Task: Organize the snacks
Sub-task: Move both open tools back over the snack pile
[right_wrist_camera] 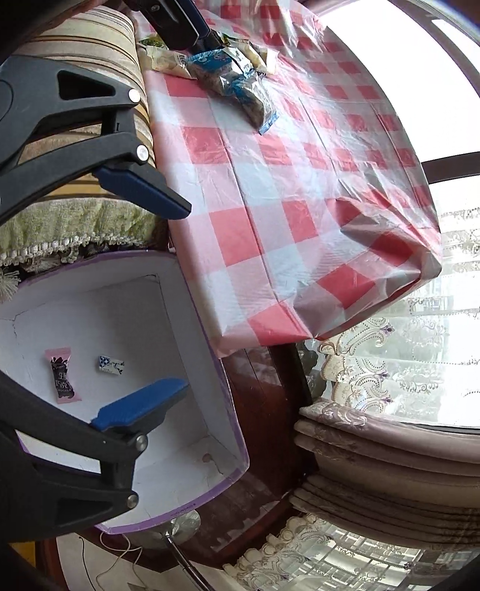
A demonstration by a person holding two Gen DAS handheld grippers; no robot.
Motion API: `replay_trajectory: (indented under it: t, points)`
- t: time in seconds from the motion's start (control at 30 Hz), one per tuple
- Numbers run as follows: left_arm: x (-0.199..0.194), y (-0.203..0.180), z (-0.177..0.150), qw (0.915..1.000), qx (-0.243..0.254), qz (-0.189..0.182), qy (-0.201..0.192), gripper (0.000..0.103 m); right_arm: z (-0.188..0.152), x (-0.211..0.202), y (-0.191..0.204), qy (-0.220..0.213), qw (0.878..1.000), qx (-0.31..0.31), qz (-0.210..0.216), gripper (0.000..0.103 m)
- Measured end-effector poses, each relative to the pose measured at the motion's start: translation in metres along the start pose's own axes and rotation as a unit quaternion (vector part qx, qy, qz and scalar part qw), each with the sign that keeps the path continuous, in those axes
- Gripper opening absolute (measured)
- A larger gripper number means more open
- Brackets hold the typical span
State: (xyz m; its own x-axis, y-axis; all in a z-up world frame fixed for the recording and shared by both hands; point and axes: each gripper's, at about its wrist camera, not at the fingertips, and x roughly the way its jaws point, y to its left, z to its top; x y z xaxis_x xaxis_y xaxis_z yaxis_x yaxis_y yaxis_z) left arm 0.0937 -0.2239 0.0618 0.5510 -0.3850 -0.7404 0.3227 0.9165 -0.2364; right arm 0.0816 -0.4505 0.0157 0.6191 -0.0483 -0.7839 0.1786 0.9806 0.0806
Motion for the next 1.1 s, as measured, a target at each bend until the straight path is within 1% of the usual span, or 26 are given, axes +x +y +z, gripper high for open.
replay_trajectory:
  t: [0.07, 0.17, 0.2, 0.27, 0.33, 0.43, 0.53, 0.63, 0.73, 0.8, 0.87, 0.97, 1.1]
  points:
    - [-0.005, 0.016, -0.002, 0.9999, -0.012, 0.002, 0.007, 0.078, 0.003, -0.001, 0.010, 0.007, 0.999, 0.002, 0.037, 0.089]
    - [-0.015, 0.045, -0.009, 0.9992, -0.041, 0.002, 0.002, 0.078, 0.003, -0.004, 0.026, 0.005, 0.998, -0.003, 0.068, 0.089]
    - [-0.017, 0.054, -0.011, 0.9987, -0.050, 0.006, 0.005, 0.078, 0.003, -0.004, 0.035, 0.007, 0.997, -0.010, 0.073, 0.089]
    - [-0.022, 0.071, -0.017, 0.9979, -0.058, 0.026, 0.011, 0.078, 0.002, -0.003, 0.050, 0.014, 0.996, -0.022, 0.083, 0.089]
    - [-0.026, 0.088, -0.023, 0.9966, -0.069, 0.042, 0.014, 0.078, 0.000, -0.001, 0.063, 0.024, 0.994, -0.027, 0.107, 0.089]
    - [-0.033, 0.119, -0.033, 0.9933, -0.102, 0.051, 0.020, 0.078, -0.001, 0.002, 0.088, 0.037, 0.990, -0.046, 0.124, 0.089]
    - [-0.034, 0.151, -0.045, 0.9867, -0.148, 0.056, 0.038, 0.078, -0.004, 0.007, 0.114, 0.058, 0.985, -0.063, 0.151, 0.089]
    - [-0.031, 0.179, -0.058, 0.9765, -0.200, 0.052, 0.060, 0.077, -0.008, 0.013, 0.138, 0.076, 0.979, -0.083, 0.167, 0.089]
    - [-0.026, 0.197, -0.068, 0.9664, -0.243, 0.035, 0.078, 0.068, -0.011, 0.018, 0.161, 0.090, 0.974, -0.101, 0.180, 0.089]
    - [-0.019, 0.204, -0.072, 0.9605, -0.263, 0.014, 0.090, 0.059, -0.014, 0.023, 0.176, 0.100, 0.971, -0.116, 0.184, 0.089]
    - [-0.013, 0.209, -0.074, 0.9555, -0.278, 0.007, 0.098, 0.058, -0.017, 0.025, 0.189, 0.105, 0.968, -0.128, 0.190, 0.089]
    - [-0.008, 0.214, -0.070, 0.9533, -0.286, 0.004, 0.098, 0.058, -0.018, 0.029, 0.202, 0.112, 0.966, -0.135, 0.191, 0.089]
    - [0.003, 0.219, -0.061, 0.9537, -0.281, 0.008, 0.106, 0.058, -0.016, 0.039, 0.208, 0.128, 0.965, -0.130, 0.187, 0.089]
